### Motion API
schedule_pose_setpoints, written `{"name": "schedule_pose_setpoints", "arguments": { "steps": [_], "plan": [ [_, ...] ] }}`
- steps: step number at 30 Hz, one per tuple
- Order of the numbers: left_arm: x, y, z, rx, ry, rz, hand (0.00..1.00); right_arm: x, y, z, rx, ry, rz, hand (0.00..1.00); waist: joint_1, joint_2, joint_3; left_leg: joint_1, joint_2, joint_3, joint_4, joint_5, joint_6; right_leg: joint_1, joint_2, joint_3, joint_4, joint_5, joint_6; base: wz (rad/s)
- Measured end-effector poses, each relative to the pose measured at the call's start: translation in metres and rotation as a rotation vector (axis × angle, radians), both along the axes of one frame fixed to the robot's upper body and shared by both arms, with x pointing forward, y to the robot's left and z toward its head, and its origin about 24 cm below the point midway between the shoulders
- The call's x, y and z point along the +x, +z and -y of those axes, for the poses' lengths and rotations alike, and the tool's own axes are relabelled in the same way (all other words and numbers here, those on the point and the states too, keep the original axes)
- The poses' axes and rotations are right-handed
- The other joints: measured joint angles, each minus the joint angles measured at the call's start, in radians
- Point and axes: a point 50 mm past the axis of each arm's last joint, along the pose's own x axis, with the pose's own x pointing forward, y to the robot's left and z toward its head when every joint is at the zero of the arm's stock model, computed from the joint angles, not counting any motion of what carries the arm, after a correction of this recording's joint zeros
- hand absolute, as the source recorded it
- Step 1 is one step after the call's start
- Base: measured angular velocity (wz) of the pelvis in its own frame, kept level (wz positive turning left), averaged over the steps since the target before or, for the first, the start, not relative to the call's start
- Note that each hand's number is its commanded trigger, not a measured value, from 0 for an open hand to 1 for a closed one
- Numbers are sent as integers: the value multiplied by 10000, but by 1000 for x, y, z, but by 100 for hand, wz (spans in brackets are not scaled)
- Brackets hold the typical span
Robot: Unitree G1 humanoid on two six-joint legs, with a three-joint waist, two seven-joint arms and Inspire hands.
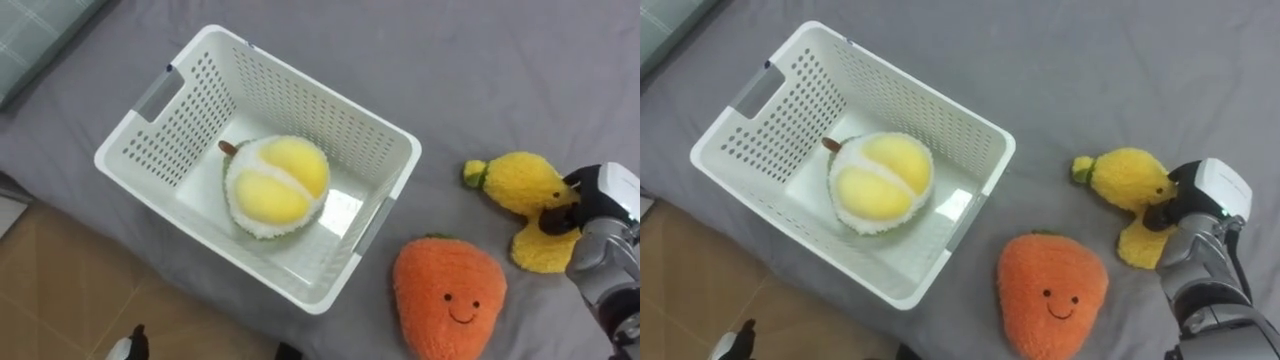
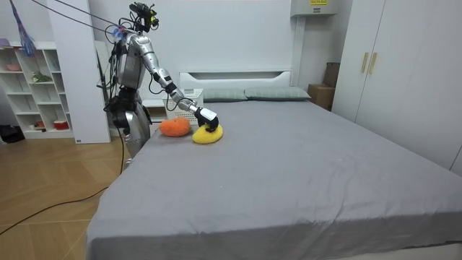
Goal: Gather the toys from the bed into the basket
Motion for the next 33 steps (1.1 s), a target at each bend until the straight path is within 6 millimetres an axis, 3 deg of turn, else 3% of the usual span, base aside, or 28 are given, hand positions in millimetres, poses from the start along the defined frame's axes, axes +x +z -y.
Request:
{"name": "schedule_pose_setpoints", "arguments": {
  "steps": [10, 16, 19, 25, 29, 33],
  "plan": [
    [-1, -2, 4, -102, -222, -102, 0, -2, 1, 5, 48, -12, 9, 100, -238, 180, -24, -140, -88, -114, -13, 133, 58, -162, -90, -50, 174, 15, 20, 4],
    [1, -1, 7, -173, -256, 39, 0, -6, 3, 12, 473, -440, 435, 100, -430, 442, -177, -118, -149, -144, -115, 243, 109, -127, -159, -189, 172, 40, 52, 6],
    [4, 1, 7, -179, -299, 298, 0, -10, 1, 14, 598, -523, 525, 100, -506, 467, -197, 71, -149, -89, -262, 312, 105, -46, -173, -125, 174, 39, 54, -4],
    [6, 2, 8, -200, -358, 570, 0, -12, 0, 16, 734, -703, 550, 100, -592, 412, -190, 502, -88, 241, -351, 312, 106, 195, -181, 130, 277, 38, 55, -14],
    [3, 2, 5, -154, -304, 515, 0, -5, 6, 11, 671, -434, 872, 100, -786, 156, -153, 901, -53, 528, -411, 311, 108, 454, -176, 399, 307, 37, 56, -17],
    [-4, 1, 2, -170, -44, 406, 0, -8, 4, 6, 835, -200, 1225, 100, -911, -121, -192, 1467, -28, 692, -581, 302, 112, 880, -138, 588, 272, 32, 64, -13]
  ]
}}
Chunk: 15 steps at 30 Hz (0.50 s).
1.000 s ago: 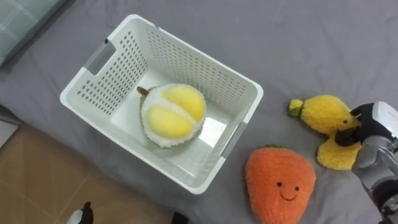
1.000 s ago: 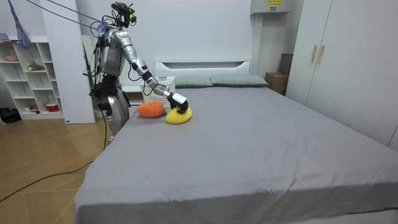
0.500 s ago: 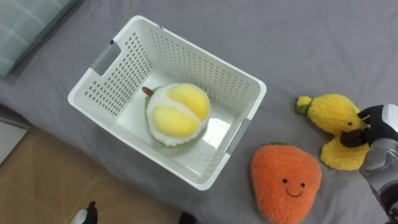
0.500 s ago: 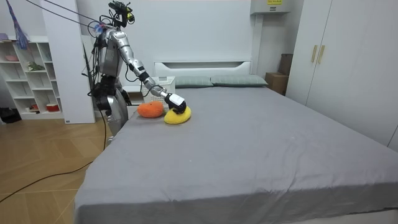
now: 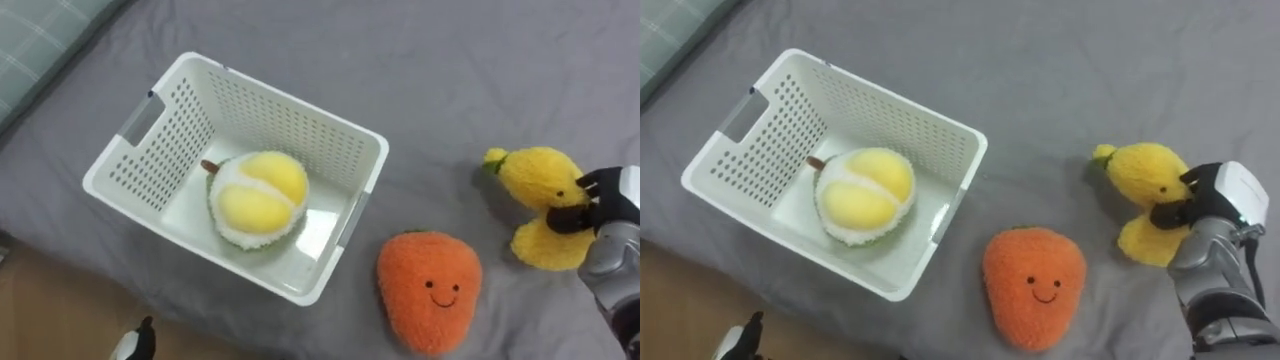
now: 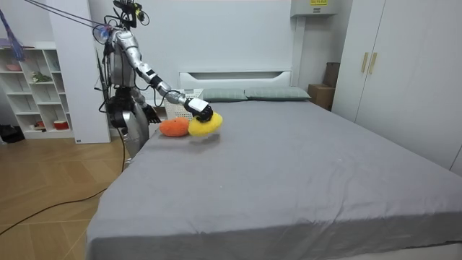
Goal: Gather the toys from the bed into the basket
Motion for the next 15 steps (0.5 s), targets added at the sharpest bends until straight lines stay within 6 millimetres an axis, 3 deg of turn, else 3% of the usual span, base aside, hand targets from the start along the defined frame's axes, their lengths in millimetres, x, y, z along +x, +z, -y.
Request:
{"name": "schedule_pose_setpoints", "arguments": {
  "steps": [6, 9, 11, 15],
  "plan": [
    [-22, -4, -8, 16, 697, -316, 0, -8, 2, -15, -111, 974, 772, 100, -57, -98, -62, 908, 103, 348, -169, -115, -14, 817, 180, 452, -338, 51, 32, -20],
    [-37, -6, -11, 53, 994, -594, 0, -7, 9, -28, -215, 1599, 1287, 100, -178, -37, -139, 1287, 146, 559, -244, -154, -33, 1081, 206, 582, -327, 50, 23, -19],
    [-42, -7, -11, 27, 1134, -684, 0, -6, 18, -37, -46, 1916, 1913, 100, -366, 44, -199, 1562, 136, 564, -331, -157, -33, 1333, 200, 593, -345, 46, 29, 0],
    [-39, -7, -9, -44, 1199, -507, 0, -4, 40, -51, -85, 2737, 2869, 100, -540, 82, -242, 1843, 123, 588, -378, -173, -26, 1548, 197, 681, -326, 1, 49, -2]
  ]
}}
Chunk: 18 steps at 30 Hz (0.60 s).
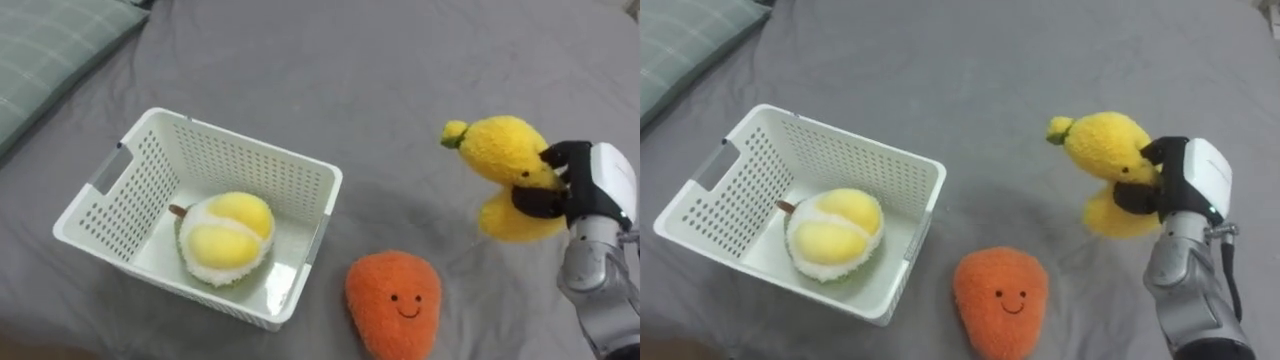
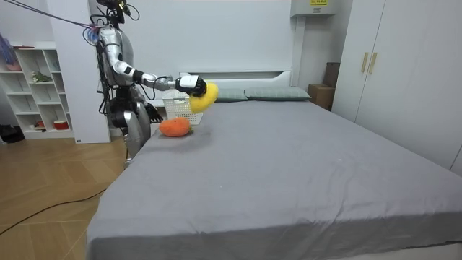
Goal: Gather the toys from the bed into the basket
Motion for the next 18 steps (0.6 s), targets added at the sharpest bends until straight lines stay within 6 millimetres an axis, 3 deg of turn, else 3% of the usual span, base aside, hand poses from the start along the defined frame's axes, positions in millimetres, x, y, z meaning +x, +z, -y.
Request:
{"name": "schedule_pose_setpoints", "arguments": {
  "steps": [4, 8, 15, 18],
  "plan": [
    [-5, 0, -2, 41, 424, -9, 0, 5, 22, -13, -131, 698, 890, 100, -94, -46, 4, 428, -2, 20, -23, -84, -12, 368, 30, 188, -6, -53, 28, -9],
    [-9, 0, -5, 255, 617, -42, 0, 8, 36, -22, -110, 1112, 1348, 100, -126, -207, -45, 484, 8, 54, -23, -96, -15, 396, 82, 414, 0, -62, 23, -4],
    [-15, -2, -2, 169, 809, -167, 0, 10, 52, -44, 342, 1970, 1850, 100, -142, -187, -18, 767, 56, 225, -12, -217, -11, 609, 143, 677, 1, -62, 20, -7],
    [-13, -2, -2, 318, 503, -207, 0, 10, 64, -53, -450, 2364, 2171, 100, -151, -179, -13, 776, 52, 222, -10, -236, -8, 613, 141, 638, -3, -62, 21, 0]
  ]
}}
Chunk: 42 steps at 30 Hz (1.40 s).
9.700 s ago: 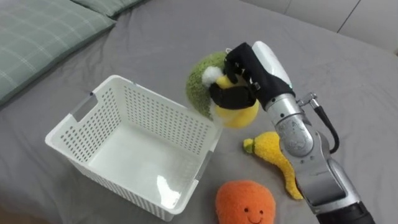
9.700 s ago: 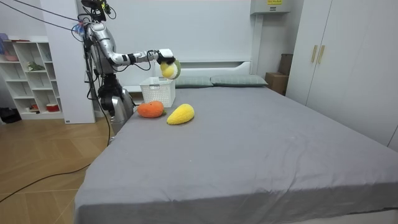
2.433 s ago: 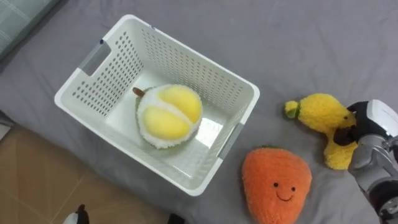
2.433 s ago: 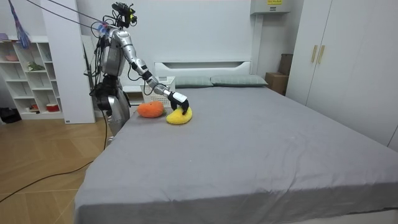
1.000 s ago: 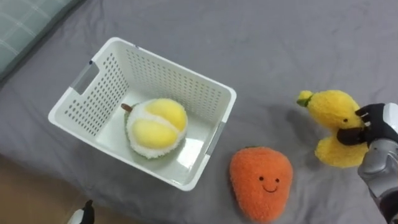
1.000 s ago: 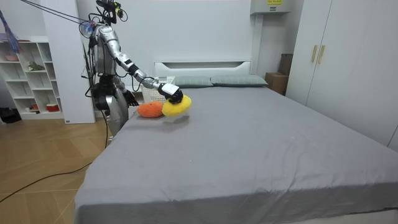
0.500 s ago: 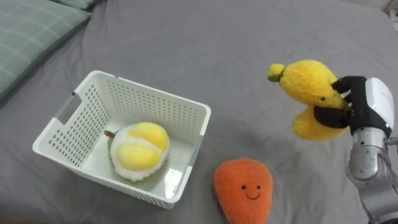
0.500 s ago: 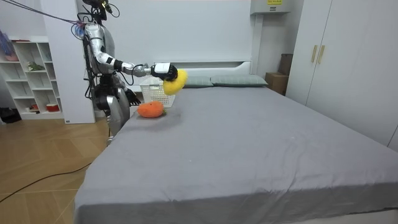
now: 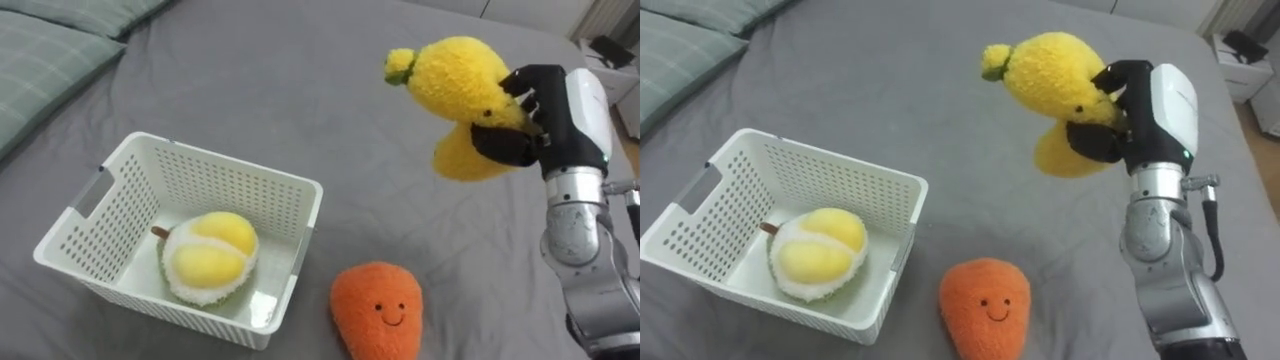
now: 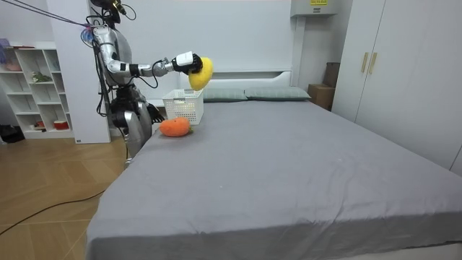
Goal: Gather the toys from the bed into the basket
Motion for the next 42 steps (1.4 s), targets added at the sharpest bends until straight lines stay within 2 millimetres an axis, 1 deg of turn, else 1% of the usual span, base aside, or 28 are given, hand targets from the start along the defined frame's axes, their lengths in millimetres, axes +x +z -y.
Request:
{"name": "schedule_pose_setpoints", "arguments": {
  "steps": [3, 7, 10, 12, 16, 18, 22, 24, 26, 30, 33, 35, 38, 42],
  "plan": [
    [1, 0, 2, -26, -82, -7, 0, -1, 10, -7, -375, 243, 402, 100, 11, 17, 17, 43, 3, -2, 1, -33, 3, 50, 2, -7, 1, 1, 1, 0],
    [1, -1, 3, -49, -121, -7, 0, -1, 13, -10, -224, 397, 524, 100, 44, 12, 37, 58, 5, -33, 1, -46, 3, 80, 0, -61, 8, 2, 3, 0],
    [6, 0, 3, -23, -110, 115, 0, -2, 18, -14, -199, 628, 667, 100, 54, -28, 87, 42, 7, -55, 1, -45, 2, 66, -4, -90, 11, 2, 2, 1],
    [7, 0, 3, -19, -121, 164, 0, -3, 23, -17, -220, 782, 825, 100, 81, -58, 94, 31, 6, -90, 0, -48, 1, 71, -5, -121, 11, 1, 3, 4],
    [11, 1, 4, -24, -182, 240, 0, -4, 32, -25, -307, 1227, 999, 100, 261, -146, 140, 24, 10, -113, -1, -51, -3, 70, -6, -169, 9, 1, 2, 0],
    [12, 0, 7, -68, -220, 259, 0, -5, 34, -27, -433, 1402, 992, 100, 326, -154, 139, 21, 7, -129, -1, -53, -2, 73, -9, -184, 9, 1, 3, 0],
    [19, 1, 15, -196, -424, 512, 0, -6, 38, -37, -628, 1707, 1034, 100, 571, -154, 136, -19, 1, -164, 20, -71, -4, 70, -6, -197, 0, 0, 5, 1],
    [21, 2, 16, -270, -465, 558, 0, -5, 39, -44, -497, 1904, 1025, 100, 628, -154, 134, -51, -3, -247, 38, -72, -6, 83, -5, -208, 5, 0, 5, 8],
    [22, 2, 16, -301, -484, 565, 0, -2, 41, -54, -483, 2353, 985, 100, 661, -154, 132, -54, -2, -257, 40, -71, -7, 80, -3, -233, 4, 0, 5, 2],
    [26, 2, 17, -349, -804, 548, 0, -3, 43, -69, -452, 2923, 950, 100, 808, -146, 129, -48, -4, -269, 42, -71, -6, 89, -5, -243, 2, 0, 5, 0],
    [28, 3, 18, -292, -1009, 467, 0, -4, 41, -81, -502, 3354, 802, 100, 902, -141, 130, -53, -9, -314, 43, -71, -6, 97, -10, -251, 2, 0, 5, 3],
    [30, 3, 18, -289, -1028, 494, 0, -4, 37, -91, -626, 3828, 515, 100, 1025, -123, 141, -48, -9, -329, 46, -71, -6, 100, -8, -255, 2, 0, 5, 0],
    [32, 3, 21, -325, -1147, 518, 0, -6, 32, -100, -771, 4368, 64, 100, 1126, -66, 171, -40, -20, -370, 59, -71, -5, 132, -14, -257, 1, 0, 5, 3],
    [32, 2, 23, -364, -1234, 504, 0, -6, 28, -105, -833, 4633, -355, 100, 1153, -26, 188, -39, -54, -507, 79, -70, -4, 188, -31, -321, -3, -5, 13, 9]
  ]
}}
